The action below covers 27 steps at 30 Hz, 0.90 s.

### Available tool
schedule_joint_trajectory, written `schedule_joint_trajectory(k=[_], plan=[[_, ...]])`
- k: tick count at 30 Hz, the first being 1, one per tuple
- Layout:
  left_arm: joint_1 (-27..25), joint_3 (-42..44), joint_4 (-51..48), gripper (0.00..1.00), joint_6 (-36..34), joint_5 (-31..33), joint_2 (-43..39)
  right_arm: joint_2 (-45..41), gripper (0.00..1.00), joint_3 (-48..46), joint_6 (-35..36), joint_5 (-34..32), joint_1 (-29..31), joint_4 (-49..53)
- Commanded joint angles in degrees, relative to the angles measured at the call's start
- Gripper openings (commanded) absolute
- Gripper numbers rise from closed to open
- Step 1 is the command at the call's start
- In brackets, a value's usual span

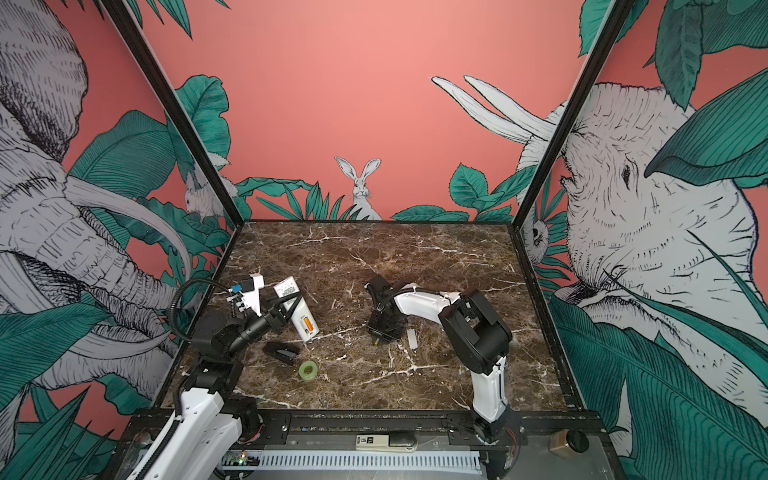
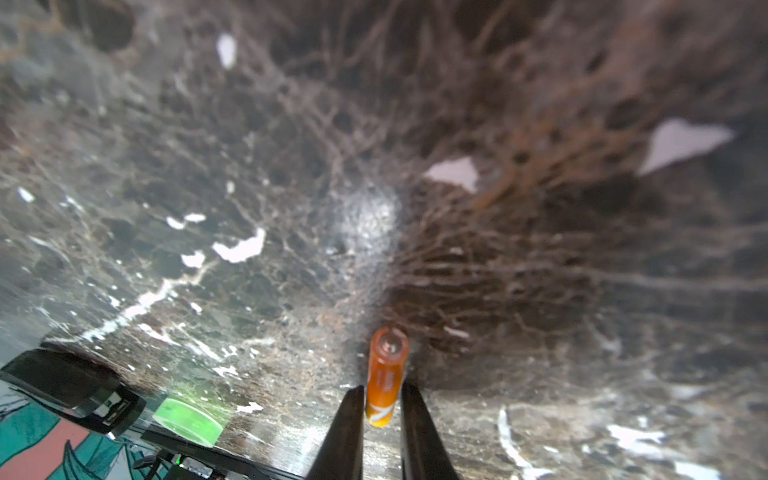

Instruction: Load the batteries into the remote control

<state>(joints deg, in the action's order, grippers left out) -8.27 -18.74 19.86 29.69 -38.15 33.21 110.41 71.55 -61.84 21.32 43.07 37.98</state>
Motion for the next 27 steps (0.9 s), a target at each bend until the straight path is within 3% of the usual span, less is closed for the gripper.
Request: schedule_joint_trajectory(k=[1, 9, 27], plan=[[-0.25, -2.14, 2.58, 0.00, 1.37, -1.42, 0.33, 3.31, 0.24, -0.81, 5.21, -7.51, -0.53, 6.61], [-0.20, -1.84, 3.35, 0.00, 1.77, -1.66, 0.69, 2.91, 0.38, 1.54, 9.31, -12.06, -1.16, 8.12], [-0.19, -1.29, 3.97, 0.00, 1.62, -1.49, 1.94, 7.43, 0.31, 8.01, 14.79, -13.40, -1.19, 9.25]])
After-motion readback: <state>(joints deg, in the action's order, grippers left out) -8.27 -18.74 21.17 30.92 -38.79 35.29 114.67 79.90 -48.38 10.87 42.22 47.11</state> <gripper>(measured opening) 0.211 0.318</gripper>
